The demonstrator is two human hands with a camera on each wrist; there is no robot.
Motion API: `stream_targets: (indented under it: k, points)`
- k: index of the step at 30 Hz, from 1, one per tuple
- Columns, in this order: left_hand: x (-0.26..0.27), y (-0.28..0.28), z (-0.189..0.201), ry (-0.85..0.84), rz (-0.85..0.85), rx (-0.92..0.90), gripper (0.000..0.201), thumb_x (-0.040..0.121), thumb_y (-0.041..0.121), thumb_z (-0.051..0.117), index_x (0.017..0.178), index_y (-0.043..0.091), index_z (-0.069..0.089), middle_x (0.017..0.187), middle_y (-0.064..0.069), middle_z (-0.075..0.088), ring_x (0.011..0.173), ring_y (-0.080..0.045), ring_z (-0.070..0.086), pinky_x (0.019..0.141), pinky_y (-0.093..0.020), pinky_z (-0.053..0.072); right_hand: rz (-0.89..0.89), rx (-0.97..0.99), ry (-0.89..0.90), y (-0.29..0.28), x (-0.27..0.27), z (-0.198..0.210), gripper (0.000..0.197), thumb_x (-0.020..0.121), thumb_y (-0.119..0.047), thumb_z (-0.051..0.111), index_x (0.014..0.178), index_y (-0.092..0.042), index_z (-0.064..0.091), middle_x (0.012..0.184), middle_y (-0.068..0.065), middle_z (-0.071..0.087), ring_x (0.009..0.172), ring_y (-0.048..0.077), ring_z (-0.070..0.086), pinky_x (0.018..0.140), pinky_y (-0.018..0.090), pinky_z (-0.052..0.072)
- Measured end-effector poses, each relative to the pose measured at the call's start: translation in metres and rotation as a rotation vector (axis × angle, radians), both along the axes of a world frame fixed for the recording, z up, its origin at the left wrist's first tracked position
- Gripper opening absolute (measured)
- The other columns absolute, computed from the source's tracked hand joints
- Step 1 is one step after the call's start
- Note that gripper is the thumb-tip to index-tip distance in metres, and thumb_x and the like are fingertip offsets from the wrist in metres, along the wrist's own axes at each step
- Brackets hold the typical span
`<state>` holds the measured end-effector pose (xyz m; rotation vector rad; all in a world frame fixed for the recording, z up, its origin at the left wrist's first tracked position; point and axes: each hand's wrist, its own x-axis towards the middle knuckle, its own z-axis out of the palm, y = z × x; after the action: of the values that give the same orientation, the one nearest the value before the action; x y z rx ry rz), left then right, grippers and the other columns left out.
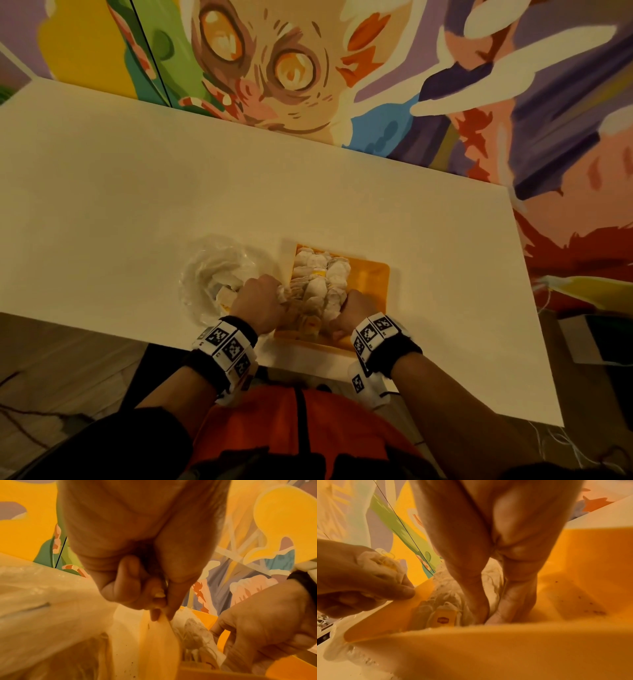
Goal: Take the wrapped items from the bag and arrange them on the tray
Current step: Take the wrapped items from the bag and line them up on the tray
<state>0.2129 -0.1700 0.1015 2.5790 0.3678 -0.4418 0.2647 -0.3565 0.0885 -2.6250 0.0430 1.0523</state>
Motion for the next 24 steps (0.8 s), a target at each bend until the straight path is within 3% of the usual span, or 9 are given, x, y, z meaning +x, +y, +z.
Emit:
stream_targets:
  k: [2, 4, 7, 11, 13, 15, 18, 22, 24]
  points:
    - [-0.001, 0.0, 0.001, -0.004, 0.001, -0.01, 0.019, 0.081, 0.03, 0.061, 0.073, 0.016, 0.051, 0.082, -0.009, 0.061, 0.075, -0.022, 0.055, 0.059, -0.029, 0.037, 0.01, 0.008, 0.005, 0.001, 0.001, -0.001, 0.037, 0.076, -0.019, 0.075, 0.108, -0.006, 0.062, 0.104, 0.011, 0.071, 0.094, 0.027, 0.069, 0.081, 0.036, 0.058]
    - [-0.001, -0.001, 0.001, -0.005, 0.004, -0.027, 0.016, 0.081, 0.029, 0.061, 0.076, 0.015, 0.054, 0.088, -0.011, 0.064, 0.081, -0.027, 0.059, 0.061, -0.03, 0.037, 0.003, 0.021, 0.004, 0.001, 0.002, -0.004, 0.042, 0.074, -0.018, 0.077, 0.111, -0.006, 0.06, 0.104, 0.011, 0.071, 0.095, 0.028, 0.069, 0.083, 0.037, 0.058]
    - [-0.003, -0.001, 0.004, -0.001, 0.03, -0.078, 0.019, 0.081, 0.03, 0.064, 0.081, 0.011, 0.06, 0.091, -0.012, 0.066, 0.085, -0.029, 0.06, 0.064, -0.031, 0.038, -0.107, 0.109, 0.034, -0.002, 0.001, -0.007, 0.052, 0.072, -0.012, 0.08, 0.116, -0.008, 0.053, 0.106, 0.01, 0.07, 0.087, 0.03, 0.072, 0.074, 0.041, 0.061]
    - [-0.006, 0.0, 0.012, -0.063, 0.074, -0.147, 0.031, 0.083, 0.038, 0.07, 0.075, 0.009, 0.064, 0.075, -0.002, 0.062, 0.072, -0.018, 0.056, 0.063, -0.026, 0.037, -0.178, 0.203, 0.069, -0.008, -0.003, 0.002, 0.029, 0.081, -0.01, 0.074, 0.105, -0.009, 0.059, 0.099, 0.01, 0.071, 0.071, 0.027, 0.073, 0.064, 0.035, 0.061]
    - [-0.006, 0.003, 0.015, -0.117, 0.154, -0.303, 0.032, 0.081, 0.039, 0.072, 0.07, 0.011, 0.064, 0.062, 0.004, 0.061, 0.059, -0.008, 0.055, 0.055, -0.024, 0.038, -0.112, 0.153, 0.022, -0.01, -0.004, 0.006, 0.021, 0.081, -0.017, 0.074, 0.096, -0.011, 0.06, 0.098, 0.011, 0.072, 0.079, 0.028, 0.073, 0.073, 0.038, 0.061]
    - [-0.006, 0.007, 0.018, -0.112, 0.278, -0.558, 0.036, 0.082, 0.043, 0.072, 0.07, 0.01, 0.063, 0.058, 0.003, 0.061, 0.053, -0.012, 0.057, 0.054, -0.027, 0.046, -0.056, 0.079, -0.044, -0.013, -0.002, 0.01, 0.033, 0.081, -0.024, 0.073, 0.106, -0.011, 0.056, 0.103, 0.012, 0.069, 0.092, 0.031, 0.069, 0.081, 0.04, 0.057]
    - [-0.005, 0.008, 0.028, -0.052, 0.503, -0.97, 0.039, 0.089, 0.04, 0.065, 0.085, 0.002, 0.067, 0.071, -0.008, 0.064, 0.063, -0.021, 0.059, 0.058, -0.033, 0.051, -0.084, 0.098, -0.193, -0.014, 0.002, 0.023, 0.04, 0.086, -0.027, 0.065, 0.119, -0.009, 0.051, 0.106, 0.01, 0.064, 0.098, 0.029, 0.064, 0.073, 0.032, 0.051]
    - [-0.002, 0.007, 0.041, 0.053, 0.611, -1.261, 0.045, 0.098, 0.044, 0.048, 0.1, 0.002, 0.065, 0.08, -0.012, 0.064, 0.063, -0.022, 0.061, 0.057, -0.032, 0.055, -0.175, 0.475, -0.361, 0.001, 0.001, 0.051, 0.019, 0.089, -0.024, 0.066, 0.105, -0.015, 0.062, 0.083, -0.008, 0.062, 0.076, 0.009, 0.063, 0.062, 0.015, 0.048]
    - [-0.001, 0.006, 0.044, 0.095, 0.624, -1.329, 0.049, 0.1, 0.045, 0.043, 0.1, 0.002, 0.064, 0.08, -0.015, 0.064, 0.064, -0.025, 0.061, 0.059, -0.033, 0.056, -0.112, 0.667, -0.393, 0.015, -0.004, 0.065, 0.014, 0.088, -0.023, 0.069, 0.1, -0.017, 0.068, 0.081, -0.012, 0.063, 0.073, 0.003, 0.061, 0.065, 0.014, 0.049]
